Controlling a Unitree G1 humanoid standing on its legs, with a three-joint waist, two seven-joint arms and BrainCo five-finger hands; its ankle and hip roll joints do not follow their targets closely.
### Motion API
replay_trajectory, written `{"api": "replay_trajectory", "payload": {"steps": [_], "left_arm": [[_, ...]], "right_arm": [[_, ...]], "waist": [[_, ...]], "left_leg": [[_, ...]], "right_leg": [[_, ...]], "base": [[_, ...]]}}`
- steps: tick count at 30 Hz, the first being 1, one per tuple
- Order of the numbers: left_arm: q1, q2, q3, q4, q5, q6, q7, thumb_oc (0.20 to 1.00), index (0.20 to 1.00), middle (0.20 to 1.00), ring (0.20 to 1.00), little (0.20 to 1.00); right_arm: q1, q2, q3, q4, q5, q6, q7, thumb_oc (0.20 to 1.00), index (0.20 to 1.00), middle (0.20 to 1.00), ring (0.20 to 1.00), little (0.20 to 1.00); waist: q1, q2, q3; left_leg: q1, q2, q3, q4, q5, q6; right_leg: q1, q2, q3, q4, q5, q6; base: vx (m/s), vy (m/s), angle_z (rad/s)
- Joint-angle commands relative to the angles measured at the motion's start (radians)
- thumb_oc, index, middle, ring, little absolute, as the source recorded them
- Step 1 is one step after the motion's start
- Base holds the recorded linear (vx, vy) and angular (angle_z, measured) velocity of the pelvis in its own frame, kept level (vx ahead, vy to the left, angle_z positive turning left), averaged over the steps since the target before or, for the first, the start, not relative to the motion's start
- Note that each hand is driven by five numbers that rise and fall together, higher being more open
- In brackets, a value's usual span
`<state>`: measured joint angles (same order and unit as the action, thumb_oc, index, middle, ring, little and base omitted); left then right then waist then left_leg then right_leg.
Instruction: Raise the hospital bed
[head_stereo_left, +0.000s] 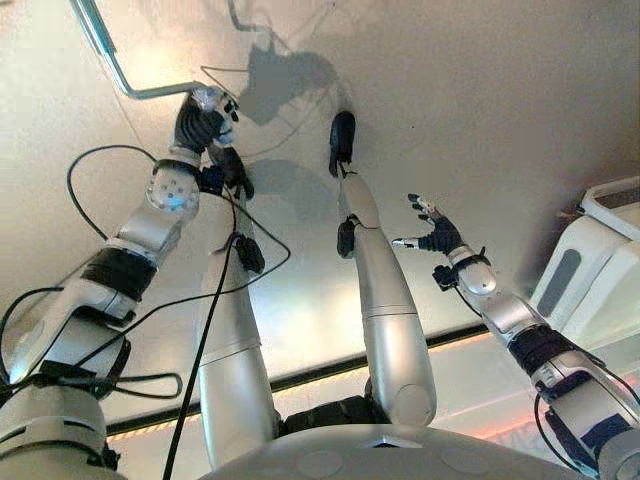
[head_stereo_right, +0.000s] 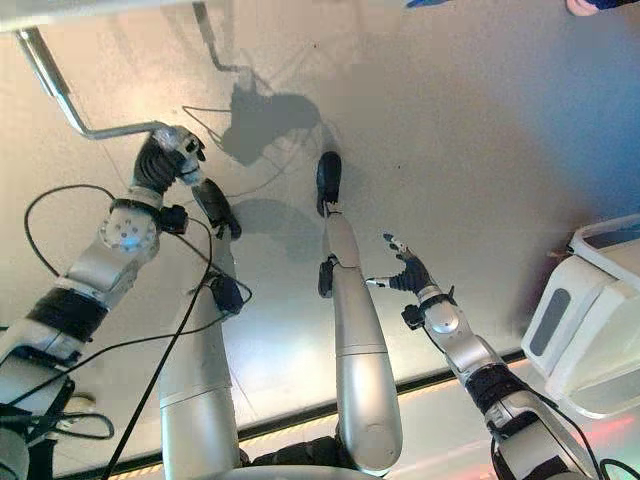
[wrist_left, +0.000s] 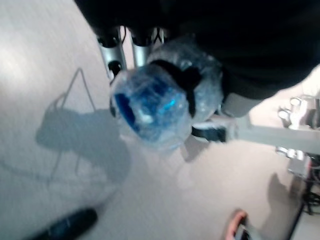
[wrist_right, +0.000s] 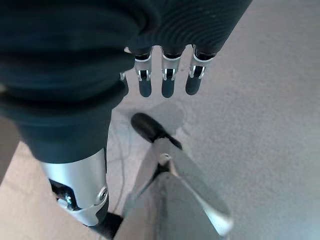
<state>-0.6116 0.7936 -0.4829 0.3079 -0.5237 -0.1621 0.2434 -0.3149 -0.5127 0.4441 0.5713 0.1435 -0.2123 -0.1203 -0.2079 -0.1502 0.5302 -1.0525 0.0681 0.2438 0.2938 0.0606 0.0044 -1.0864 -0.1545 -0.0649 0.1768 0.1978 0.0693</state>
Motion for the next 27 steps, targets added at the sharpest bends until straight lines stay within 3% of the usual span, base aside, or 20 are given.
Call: {"api": "replay_trajectory", "payload": {"steps": [1,5,9,15,21,27], "left_arm": [[0.026,0.009,0.015,-0.329,-0.020,-0.123,-0.143,0.200,0.200,0.200,0.200,0.200],[0.133,0.081,0.076,-0.425,-0.054,-0.136,-0.178,0.200,0.200,0.200,0.200,0.200],[0.343,0.159,0.208,-0.493,-0.072,-0.142,-0.221,0.200,0.200,0.200,0.200,0.200],[0.501,0.216,0.328,-0.524,-0.082,-0.150,-0.241,0.200,0.200,0.200,0.200,0.200],[0.589,0.218,0.424,-0.448,-0.049,-0.146,-0.209,0.200,0.200,0.200,0.200,0.200],[0.509,0.171,0.455,-0.242,0.039,-0.139,-0.115,0.200,0.200,0.200,0.200,0.200]], "right_arm": [[0.104,-0.068,-0.021,0.072,-0.029,0.011,-0.005,1.000,1.000,1.000,1.000,1.000],[0.130,-0.066,-0.042,0.101,-0.032,0.010,0.002,1.000,1.000,1.000,1.000,1.000],[0.171,-0.051,-0.074,0.161,-0.038,0.011,0.015,1.000,1.000,1.000,1.000,1.000],[0.199,-0.037,-0.092,0.187,-0.038,0.007,0.028,1.000,1.000,1.000,1.000,1.000],[0.203,-0.031,-0.094,0.197,-0.045,0.004,0.035,1.000,1.000,1.000,1.000,1.000],[0.180,-0.024,-0.089,0.189,-0.042,0.005,0.031,1.000,1.000,1.000,1.000,1.000]], "waist": [[0.028,0.081,-0.010],[0.041,0.088,-0.010],[0.080,0.116,-0.010],[0.113,0.130,-0.010],[0.135,0.125,-0.010],[0.135,0.099,-0.010]], "left_leg": [[0.138,0.011,-0.082,-0.074,0.025,-0.092],[0.163,0.008,-0.085,-0.083,0.032,-0.094],[0.189,-0.010,-0.098,-0.082,0.028,-0.090],[0.192,-0.028,-0.100,-0.074,0.016,-0.079],[0.178,-0.047,-0.102,-0.054,-0.005,-0.067],[0.140,-0.060,-0.099,-0.033,-0.023,-0.060]], "right_leg": [[0.089,0.045,-0.070,0.080,-0.105,0.074],[0.115,0.042,-0.078,0.076,-0.104,0.074],[0.160,0.025,-0.096,0.071,-0.100,0.081],[0.187,0.000,-0.110,0.053,-0.082,0.093],[0.213,-0.021,-0.114,-0.001,-0.048,0.113],[0.219,-0.035,-0.113,-0.055,-0.018,0.132]], "base": [[-0.03,-0.079,0.01],[-0.02,-0.049,-0.03],[-0.01,0.004,0.12],[0.00,0.086,0.16],[0.01,0.146,0.08],[0.02,0.146,0.02]]}}
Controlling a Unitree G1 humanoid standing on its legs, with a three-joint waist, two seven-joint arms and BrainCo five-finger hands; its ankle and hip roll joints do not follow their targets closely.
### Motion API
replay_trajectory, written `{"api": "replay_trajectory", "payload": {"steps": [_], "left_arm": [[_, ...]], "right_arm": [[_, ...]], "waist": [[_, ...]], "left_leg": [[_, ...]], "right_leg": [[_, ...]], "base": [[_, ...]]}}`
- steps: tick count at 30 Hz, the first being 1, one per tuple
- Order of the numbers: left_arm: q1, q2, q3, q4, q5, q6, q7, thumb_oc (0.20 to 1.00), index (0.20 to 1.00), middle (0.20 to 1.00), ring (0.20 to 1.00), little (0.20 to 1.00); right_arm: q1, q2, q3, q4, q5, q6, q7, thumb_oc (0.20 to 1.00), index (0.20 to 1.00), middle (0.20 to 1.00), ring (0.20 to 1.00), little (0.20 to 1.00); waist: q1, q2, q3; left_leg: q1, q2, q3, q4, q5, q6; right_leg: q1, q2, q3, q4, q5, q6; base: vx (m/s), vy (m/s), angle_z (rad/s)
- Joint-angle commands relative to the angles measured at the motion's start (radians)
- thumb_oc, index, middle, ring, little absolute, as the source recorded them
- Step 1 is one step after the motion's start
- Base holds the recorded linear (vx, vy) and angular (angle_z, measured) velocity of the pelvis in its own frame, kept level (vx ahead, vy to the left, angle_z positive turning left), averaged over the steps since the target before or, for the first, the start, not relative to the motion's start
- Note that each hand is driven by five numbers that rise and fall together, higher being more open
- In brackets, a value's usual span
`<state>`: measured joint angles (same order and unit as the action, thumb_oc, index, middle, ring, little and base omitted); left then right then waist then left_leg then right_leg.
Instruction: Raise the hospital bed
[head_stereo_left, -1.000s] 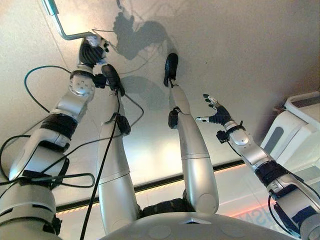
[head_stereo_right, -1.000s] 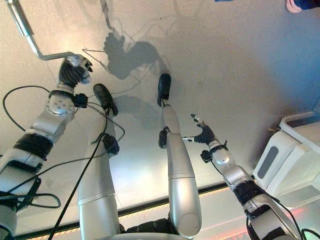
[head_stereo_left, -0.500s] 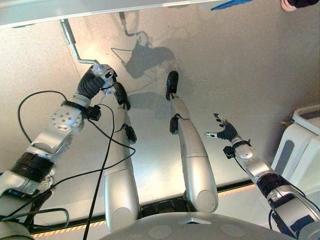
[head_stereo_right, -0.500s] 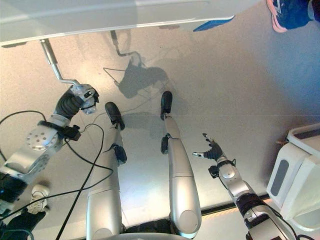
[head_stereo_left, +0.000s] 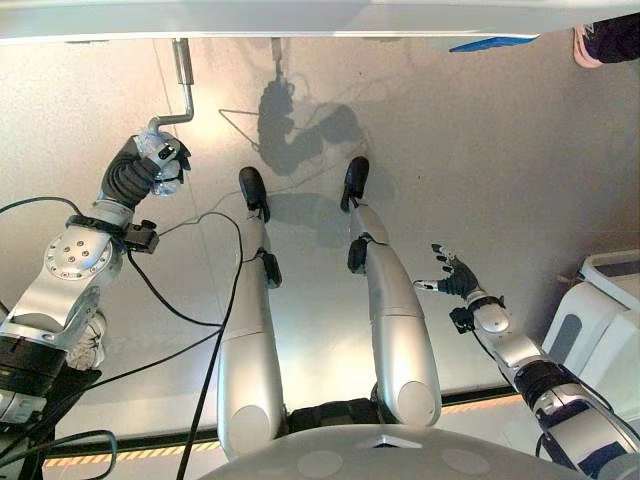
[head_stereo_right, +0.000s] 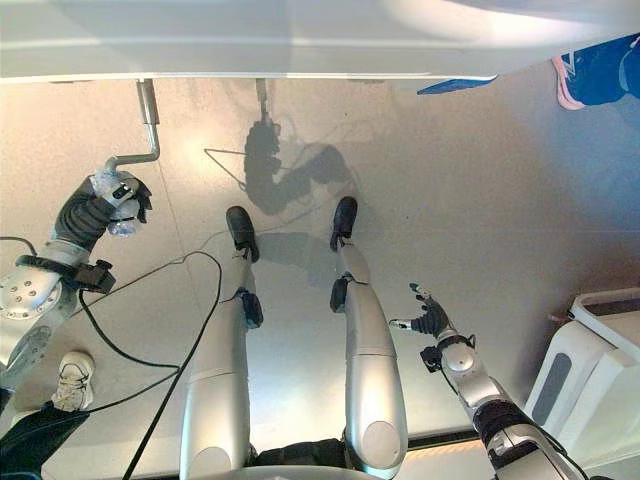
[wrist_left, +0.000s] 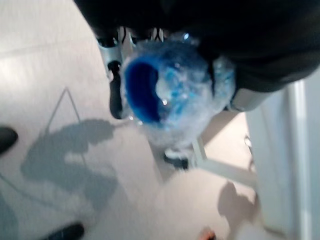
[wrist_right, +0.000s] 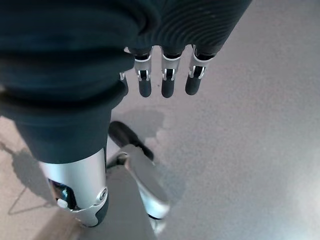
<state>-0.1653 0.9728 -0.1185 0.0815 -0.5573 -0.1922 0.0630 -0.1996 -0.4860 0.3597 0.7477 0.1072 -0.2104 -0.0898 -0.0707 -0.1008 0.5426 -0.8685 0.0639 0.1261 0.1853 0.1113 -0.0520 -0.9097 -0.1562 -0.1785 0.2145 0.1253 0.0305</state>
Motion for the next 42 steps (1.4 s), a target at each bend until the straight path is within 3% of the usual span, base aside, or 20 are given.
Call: {"api": "replay_trajectory", "payload": {"steps": [1,3,4,7,12,13,24,32,38,42], "left_arm": [[0.063,-0.008,0.090,-0.016,0.072,-0.109,0.065,0.200,0.200,0.200,0.200,0.200],[0.063,-0.008,0.090,-0.016,0.072,-0.109,0.065,0.200,0.200,0.200,0.200,0.200],[-0.060,-0.035,0.099,0.153,0.131,-0.090,0.146,0.200,0.200,0.200,0.200,0.200],[-0.180,-0.046,0.063,0.257,0.154,-0.082,0.189,0.200,0.200,0.200,0.200,0.200],[-0.181,-0.046,0.062,0.257,0.154,-0.082,0.189,0.200,0.200,0.200,0.200,0.200],[-0.434,-0.059,-0.058,0.499,0.168,-0.035,0.237,0.200,0.200,0.200,0.200,0.200],[-0.661,-0.112,-0.223,0.735,0.236,0.026,0.250,0.200,0.200,0.200,0.200,0.200],[-0.687,-0.167,-0.281,0.714,0.252,0.034,0.237,0.200,0.200,0.200,0.200,0.200],[-0.699,-0.220,-0.374,0.532,0.282,0.012,0.200,0.200,0.200,0.200,0.200,0.200],[-0.696,-0.223,-0.417,0.411,0.222,-0.026,0.167,0.200,0.200,0.200,0.200,0.200]], "right_arm": [[0.065,-0.051,-0.004,0.012,-0.005,0.003,0.001,1.000,1.000,1.000,1.000,1.000],[0.065,-0.051,-0.004,0.012,-0.005,0.003,0.001,1.000,1.000,1.000,1.000,1.000],[0.042,-0.047,0.008,-0.025,0.003,-0.005,-0.006,1.000,1.000,1.000,1.000,1.000],[0.028,-0.039,0.016,-0.035,0.007,-0.005,-0.009,1.000,1.000,1.000,1.000,1.000],[0.028,-0.039,0.015,-0.035,0.007,-0.005,-0.009,1.000,1.000,1.000,1.000,1.000],[0.010,-0.030,0.054,-0.075,0.031,-0.005,-0.012,1.000,1.000,1.000,1.000,1.000],[-0.024,-0.017,0.115,-0.108,0.077,-0.010,-0.012,1.000,1.000,1.000,1.000,1.000],[-0.042,-0.030,0.126,-0.132,0.080,-0.010,-0.016,1.000,1.000,1.000,1.000,1.000],[-0.067,-0.045,0.131,-0.136,0.071,-0.005,-0.023,1.000,1.000,1.000,1.000,1.000],[-0.078,-0.057,0.136,-0.145,0.056,-0.002,-0.023,1.000,1.000,1.000,1.000,1.000]], "waist": [[-0.002,0.049,-0.023],[-0.002,0.049,-0.023],[-0.031,-0.004,-0.023],[-0.040,-0.032,-0.023],[-0.039,-0.032,-0.023],[-0.081,-0.072,-0.023],[-0.114,-0.102,-0.023],[-0.121,-0.098,-0.023],[-0.138,-0.083,-0.023],[-0.145,-0.074,-0.023]], "left_leg": [[-0.044,-0.056,0.018,0.076,-0.074,-0.004],[-0.044,-0.056,0.018,0.076,-0.074,-0.004],[-0.107,-0.058,0.023,0.111,-0.098,-0.003],[-0.154,-0.052,0.019,0.156,-0.125,0.003],[-0.155,-0.052,0.019,0.157,-0.126,0.003],[-0.217,-0.044,0.016,0.233,-0.173,0.020],[-0.249,-0.036,0.021,0.274,-0.193,0.035],[-0.253,-0.030,0.028,0.266,-0.185,0.038],[-0.246,-0.022,0.036,0.238,-0.160,0.031],[-0.231,-0.013,0.043,0.221,-0.146,0.025]], "right_leg": [[0.042,-0.033,0.001,-0.093,0.055,0.171],[0.042,-0.033,0.001,-0.093,0.055,0.171],[0.036,-0.050,0.005,-0.137,0.083,0.188],[0.012,-0.052,0.007,-0.142,0.087,0.192],[0.012,-0.052,0.007,-0.142,0.087,0.192],[-0.047,-0.057,0.022,-0.108,0.063,0.188],[-0.113,-0.049,0.044,-0.063,0.043,0.173],[-0.149,-0.039,0.059,-0.042,0.037,0.161],[-0.167,-0.023,0.072,-0.025,0.033,0.149],[-0.168,-0.012,0.076,-0.018,0.032,0.144]], "base": [[0.00,0.000,0.00],[0.02,0.113,-0.01],[0.06,0.264,0.01],[0.05,0.162,0.07],[0.01,0.034,0.06],[0.06,0.143,-0.01],[0.01,0.018,-0.07],[0.00,-0.034,-0.06],[-0.01,-0.080,-0.03],[-0.01,-0.091,-0.03]]}}
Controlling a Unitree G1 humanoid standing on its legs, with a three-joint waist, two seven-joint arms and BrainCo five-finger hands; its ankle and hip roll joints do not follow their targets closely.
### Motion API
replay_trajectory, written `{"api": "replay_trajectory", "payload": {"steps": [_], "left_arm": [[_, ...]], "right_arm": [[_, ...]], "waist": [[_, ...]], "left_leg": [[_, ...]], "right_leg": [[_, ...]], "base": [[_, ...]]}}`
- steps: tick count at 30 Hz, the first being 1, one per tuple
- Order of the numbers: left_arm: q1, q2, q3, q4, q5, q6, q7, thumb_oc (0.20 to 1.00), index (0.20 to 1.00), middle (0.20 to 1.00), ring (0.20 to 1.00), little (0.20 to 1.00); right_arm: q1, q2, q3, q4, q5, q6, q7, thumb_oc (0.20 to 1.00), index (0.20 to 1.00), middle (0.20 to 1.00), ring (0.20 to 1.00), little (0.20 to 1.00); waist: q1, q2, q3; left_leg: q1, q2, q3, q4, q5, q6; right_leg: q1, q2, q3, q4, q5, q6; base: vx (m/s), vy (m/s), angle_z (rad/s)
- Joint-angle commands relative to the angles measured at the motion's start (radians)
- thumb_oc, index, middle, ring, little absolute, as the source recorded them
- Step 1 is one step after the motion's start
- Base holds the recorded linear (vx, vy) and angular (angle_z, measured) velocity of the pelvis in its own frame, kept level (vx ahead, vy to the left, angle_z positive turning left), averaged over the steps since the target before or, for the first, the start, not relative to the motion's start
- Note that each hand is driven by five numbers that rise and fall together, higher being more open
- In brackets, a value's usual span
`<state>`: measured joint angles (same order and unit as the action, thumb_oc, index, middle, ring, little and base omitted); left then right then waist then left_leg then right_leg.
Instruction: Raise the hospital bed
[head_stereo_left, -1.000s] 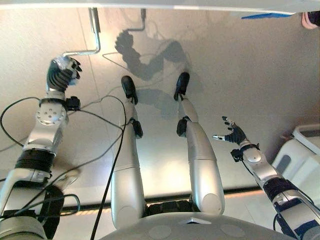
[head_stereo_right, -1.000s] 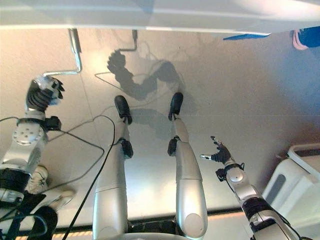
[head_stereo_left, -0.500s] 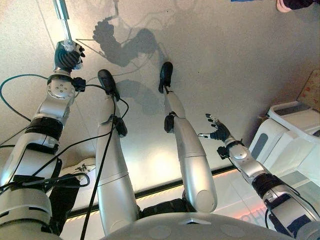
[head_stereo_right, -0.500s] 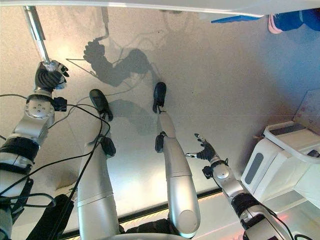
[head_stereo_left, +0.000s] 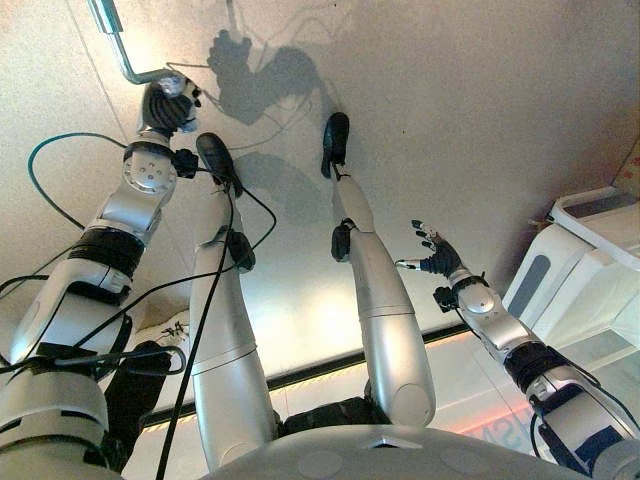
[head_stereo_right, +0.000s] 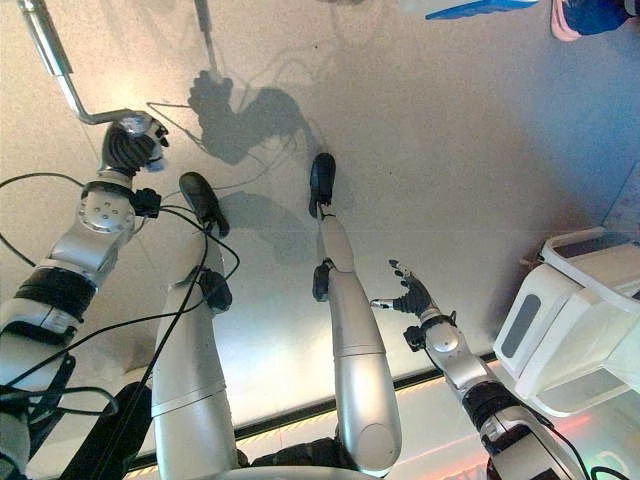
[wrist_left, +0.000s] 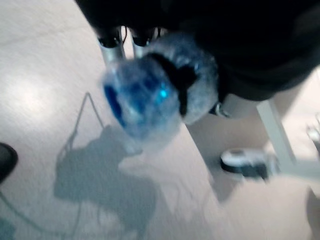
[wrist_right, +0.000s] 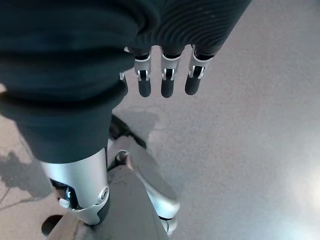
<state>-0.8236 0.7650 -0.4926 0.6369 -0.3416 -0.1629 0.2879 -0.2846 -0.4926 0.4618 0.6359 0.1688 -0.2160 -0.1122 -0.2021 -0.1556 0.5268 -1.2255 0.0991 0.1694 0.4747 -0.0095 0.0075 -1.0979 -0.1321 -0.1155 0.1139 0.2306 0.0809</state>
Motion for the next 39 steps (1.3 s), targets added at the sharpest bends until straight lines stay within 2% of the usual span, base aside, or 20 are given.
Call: {"api": "replay_trajectory", "payload": {"steps": [1,5,9,10,15,18,20,27,31,33,39], "left_arm": [[-0.032,-0.013,-0.052,-0.190,-0.009,-0.066,-0.064,0.200,0.200,0.200,0.200,0.200],[0.017,0.004,-0.046,-0.314,-0.063,-0.089,-0.088,0.200,0.200,0.200,0.200,0.200],[0.122,0.056,-0.006,-0.514,-0.140,-0.125,-0.137,0.200,0.200,0.200,0.200,0.200],[0.126,0.057,-0.003,-0.517,-0.140,-0.124,-0.137,0.200,0.200,0.200,0.200,0.200],[0.314,0.150,0.113,-0.701,-0.206,-0.153,-0.193,0.200,0.200,0.200,0.200,0.200],[0.405,0.185,0.170,-0.747,-0.235,-0.156,-0.225,0.200,0.200,0.200,0.200,0.200],[0.510,0.221,0.245,-0.789,-0.266,-0.168,-0.250,0.200,0.200,0.200,0.200,0.200],[0.710,0.268,0.402,-0.848,-0.287,-0.182,-0.266,0.200,0.200,0.200,0.200,0.200],[0.754,0.276,0.438,-0.852,-0.288,-0.181,-0.264,0.200,0.200,0.200,0.200,0.200],[0.793,0.270,0.474,-0.808,-0.270,-0.176,-0.245,0.200,0.200,0.200,0.200,0.200],[0.770,0.234,0.489,-0.686,-0.193,-0.161,-0.192,0.200,0.200,0.200,0.200,0.200]], "right_arm": [[0.009,-0.053,0.034,-0.032,-0.008,0.002,-0.001,1.000,1.000,1.000,1.000,1.000],[0.035,-0.059,0.021,-0.041,-0.022,0.004,0.001,1.000,1.000,1.000,1.000,1.000],[0.073,-0.053,-0.005,-0.005,-0.038,0.008,0.006,1.000,1.000,1.000,1.000,1.000],[0.074,-0.054,-0.004,-0.005,-0.038,0.008,0.006,1.000,1.000,1.000,1.000,1.000],[0.121,-0.046,-0.047,0.040,-0.040,0.005,0.013,1.000,1.000,1.000,1.000,1.000],[0.133,-0.044,-0.058,0.065,-0.038,0.006,0.017,1.000,1.000,1.000,1.000,1.000],[0.155,-0.043,-0.077,0.075,-0.041,0.004,0.026,1.000,1.000,1.000,1.000,1.000],[0.189,-0.030,-0.105,0.118,-0.047,0.000,0.029,1.000,1.000,1.000,1.000,1.000],[0.193,-0.029,-0.104,0.118,-0.051,-0.001,0.031,1.000,1.000,1.000,1.000,1.000],[0.191,-0.027,-0.106,0.120,-0.051,0.000,0.032,1.000,1.000,1.000,1.000,1.000],[0.174,-0.023,-0.099,0.128,-0.053,0.002,0.031,1.000,1.000,1.000,1.000,1.000]], "waist": [[-0.012,-0.015,-0.007],[-0.007,0.006,-0.007],[0.017,0.042,-0.007],[0.016,0.042,-0.007],[0.044,0.068,-0.007],[0.053,0.079,-0.007],[0.069,0.091,-0.007],[0.119,0.115,-0.007],[0.125,0.114,-0.007],[0.137,0.108,-0.007],[0.146,0.098,-0.007]], "left_leg": [[0.128,-0.048,0.000,-0.073,-0.018,-0.037],[0.156,-0.048,-0.003,-0.099,-0.005,-0.042],[0.213,-0.052,-0.008,-0.147,0.025,-0.057],[0.215,-0.052,-0.008,-0.149,0.025,-0.057],[0.283,-0.048,-0.020,-0.180,0.049,-0.071],[0.303,-0.047,-0.023,-0.179,0.051,-0.073],[0.321,-0.048,-0.026,-0.185,0.056,-0.075],[0.353,-0.072,-0.036,-0.217,0.067,-0.073],[0.352,-0.075,-0.035,-0.209,0.062,-0.071],[0.347,-0.085,-0.036,-0.203,0.055,-0.065],[0.335,-0.097,-0.036,-0.210,0.054,-0.063]], "right_leg": [[0.018,-0.034,0.013,0.090,-0.076,0.092],[0.024,-0.032,0.009,0.107,-0.087,0.088],[0.061,-0.027,-0.006,0.122,-0.102,0.082],[0.063,-0.027,-0.006,0.121,-0.103,0.082],[0.122,-0.021,-0.029,0.131,-0.119,0.074],[0.141,-0.021,-0.034,0.138,-0.123,0.072],[0.163,-0.023,-0.041,0.134,-0.120,0.073],[0.213,-0.043,-0.073,0.099,-0.101,0.086],[0.223,-0.048,-0.080,0.090,-0.095,0.091],[0.235,-0.058,-0.087,0.071,-0.080,0.099],[0.244,-0.069,-0.092,0.034,-0.059,0.113]], "base": [[-0.01,-0.094,-0.03],[-0.01,-0.091,0.00],[-0.02,-0.114,-0.01],[-0.02,-0.113,0.05],[-0.02,-0.109,0.03],[-0.01,-0.038,-0.01],[-0.02,-0.016,0.10],[-0.02,0.030,0.12],[-0.02,0.071,0.08],[-0.02,0.142,0.01],[0.00,0.097,0.03]]}}
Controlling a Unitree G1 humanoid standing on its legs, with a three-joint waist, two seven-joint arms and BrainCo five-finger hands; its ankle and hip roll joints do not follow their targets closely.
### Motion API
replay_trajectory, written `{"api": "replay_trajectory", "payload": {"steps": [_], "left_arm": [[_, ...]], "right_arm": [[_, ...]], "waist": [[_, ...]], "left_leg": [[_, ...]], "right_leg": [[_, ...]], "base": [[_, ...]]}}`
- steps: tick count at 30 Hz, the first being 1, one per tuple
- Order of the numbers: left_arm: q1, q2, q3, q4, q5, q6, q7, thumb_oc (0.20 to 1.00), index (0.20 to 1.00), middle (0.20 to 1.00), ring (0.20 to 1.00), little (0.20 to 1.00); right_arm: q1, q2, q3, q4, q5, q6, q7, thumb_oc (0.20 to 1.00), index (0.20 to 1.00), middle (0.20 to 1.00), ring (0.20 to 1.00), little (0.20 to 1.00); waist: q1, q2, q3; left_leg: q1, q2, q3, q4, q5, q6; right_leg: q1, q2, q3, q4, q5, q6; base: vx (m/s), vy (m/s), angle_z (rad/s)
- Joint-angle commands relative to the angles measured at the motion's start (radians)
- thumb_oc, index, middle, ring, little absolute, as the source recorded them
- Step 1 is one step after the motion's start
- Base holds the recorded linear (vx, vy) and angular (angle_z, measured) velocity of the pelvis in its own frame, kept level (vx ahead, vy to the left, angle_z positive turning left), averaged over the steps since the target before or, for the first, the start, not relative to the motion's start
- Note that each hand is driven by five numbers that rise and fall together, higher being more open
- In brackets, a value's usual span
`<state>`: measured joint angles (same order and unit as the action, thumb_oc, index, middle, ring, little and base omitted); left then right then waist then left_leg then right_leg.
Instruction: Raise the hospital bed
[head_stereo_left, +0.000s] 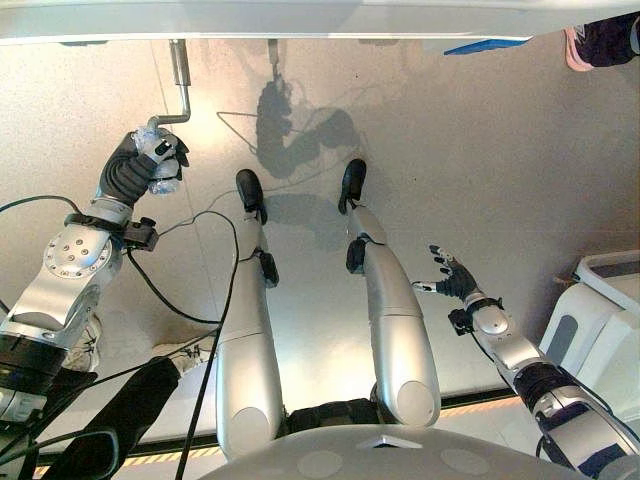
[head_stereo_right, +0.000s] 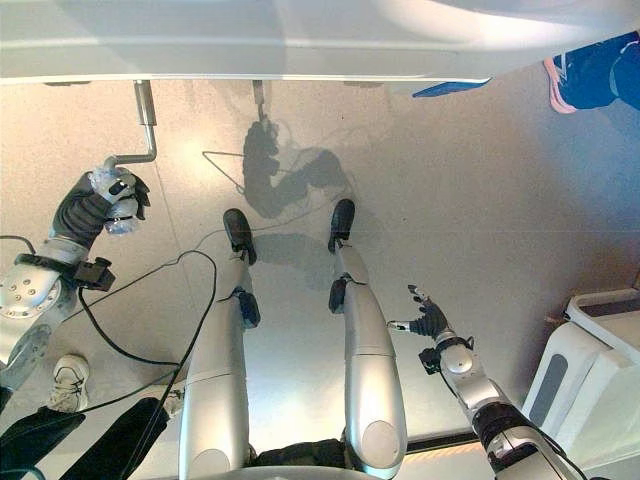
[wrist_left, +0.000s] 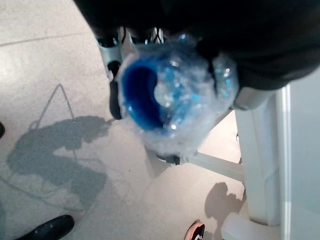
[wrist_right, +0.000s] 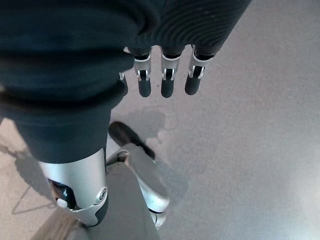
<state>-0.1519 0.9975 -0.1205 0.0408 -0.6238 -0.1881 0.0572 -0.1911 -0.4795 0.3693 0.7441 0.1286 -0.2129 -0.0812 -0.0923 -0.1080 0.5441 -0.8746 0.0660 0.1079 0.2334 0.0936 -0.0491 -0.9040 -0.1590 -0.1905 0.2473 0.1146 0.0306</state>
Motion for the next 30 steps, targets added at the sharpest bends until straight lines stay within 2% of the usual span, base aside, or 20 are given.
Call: {"api": "replay_trajectory", "payload": {"steps": [1,7,8,10,11,12,16,24,30], "left_arm": [[0.089,-0.002,0.114,-0.069,0.102,-0.133,0.046,0.200,0.200,0.200,0.200,0.200],[-0.053,-0.055,0.073,0.135,0.168,-0.107,0.118,0.200,0.200,0.200,0.200,0.200],[-0.129,-0.074,0.058,0.213,0.182,-0.093,0.151,0.200,0.200,0.200,0.200,0.200],[-0.219,-0.088,0.030,0.302,0.190,-0.089,0.184,0.200,0.200,0.200,0.200,0.200],[-0.220,-0.088,0.029,0.303,0.190,-0.089,0.184,0.200,0.200,0.200,0.200,0.200],[-0.289,-0.096,0.006,0.369,0.182,-0.079,0.201,0.200,0.200,0.200,0.200,0.200],[-0.404,-0.102,-0.044,0.494,0.200,-0.054,0.227,0.200,0.200,0.200,0.200,0.200],[-0.592,-0.146,-0.169,0.698,0.271,0.000,0.248,0.200,0.200,0.200,0.200,0.200],[-0.649,-0.184,-0.220,0.767,0.292,0.017,0.243,0.200,0.200,0.200,0.200,0.200]], "right_arm": [[0.079,-0.035,-0.006,0.019,-0.011,-0.002,-0.001,1.000,1.000,1.000,1.000,1.000],[0.055,-0.037,0.005,0.010,-0.011,0.001,-0.006,1.000,1.000,1.000,1.000,1.000],[0.044,-0.036,0.018,-0.002,-0.005,0.001,-0.008,1.000,1.000,1.000,1.000,1.000],[0.036,-0.035,0.024,-0.016,-0.002,0.000,-0.010,1.000,1.000,1.000,1.000,1.000],[0.036,-0.035,0.023,-0.016,-0.002,0.000,-0.010,1.000,1.000,1.000,1.000,1.000],[0.030,-0.028,0.037,-0.044,0.006,-0.002,-0.008,1.000,1.000,1.000,1.000,1.000],[0.020,-0.026,0.061,-0.064,0.021,-0.002,-0.010,1.000,1.000,1.000,1.000,1.000],[-0.010,-0.012,0.108,-0.081,0.047,-0.005,-0.010,1.000,1.000,1.000,1.000,1.000],[-0.021,-0.011,0.122,-0.091,0.057,-0.008,-0.013,1.000,1.000,1.000,1.000,1.000]], "waist": [[0.036,0.045,-0.024],[0.023,0.015,-0.024],[0.004,-0.009,-0.024],[-0.009,-0.031,-0.024],[-0.008,-0.031,-0.024],[-0.024,-0.053,-0.024],[-0.051,-0.080,-0.024],[-0.084,-0.107,-0.024],[-0.097,-0.110,-0.024]], "left_leg": [[-0.018,-0.065,0.026,0.030,-0.049,-0.006],[-0.063,-0.066,0.028,0.051,-0.059,-0.008],[-0.088,-0.064,0.027,0.071,-0.069,-0.007],[-0.120,-0.057,0.030,0.102,-0.087,-0.003],[-0.120,-0.057,0.030,0.102,-0.087,-0.003],[-0.145,-0.050,0.028,0.130,-0.104,0.002],[-0.178,-0.036,0.032,0.182,-0.137,0.011],[-0.200,-0.031,0.045,0.208,-0.158,0.020],[-0.213,-0.027,0.051,0.218,-0.162,0.024]], "right_leg": [[0.052,-0.043,-0.017,-0.107,0.059,0.165],[0.040,-0.053,-0.018,-0.134,0.077,0.173],[0.030,-0.056,-0.013,-0.140,0.083,0.177],[0.015,-0.057,-0.008,-0.143,0.086,0.178],[0.014,-0.057,-0.008,-0.143,0.086,0.178],[0.000,-0.054,-0.002,-0.143,0.086,0.178],[-0.029,-0.049,0.014,-0.136,0.081,0.174],[-0.066,-0.045,0.035,-0.129,0.079,0.171],[-0.096,-0.041,0.048,-0.119,0.077,0.165]], "base": [[0.02,0.107,0.02],[0.03,0.090,0.03],[0.04,0.098,0.09],[0.04,0.095,0.08],[0.04,0.062,0.06],[0.03,0.045,0.05],[0.02,0.046,0.00],[0.01,0.030,-0.09],[0.00,-0.006,-0.08]]}}
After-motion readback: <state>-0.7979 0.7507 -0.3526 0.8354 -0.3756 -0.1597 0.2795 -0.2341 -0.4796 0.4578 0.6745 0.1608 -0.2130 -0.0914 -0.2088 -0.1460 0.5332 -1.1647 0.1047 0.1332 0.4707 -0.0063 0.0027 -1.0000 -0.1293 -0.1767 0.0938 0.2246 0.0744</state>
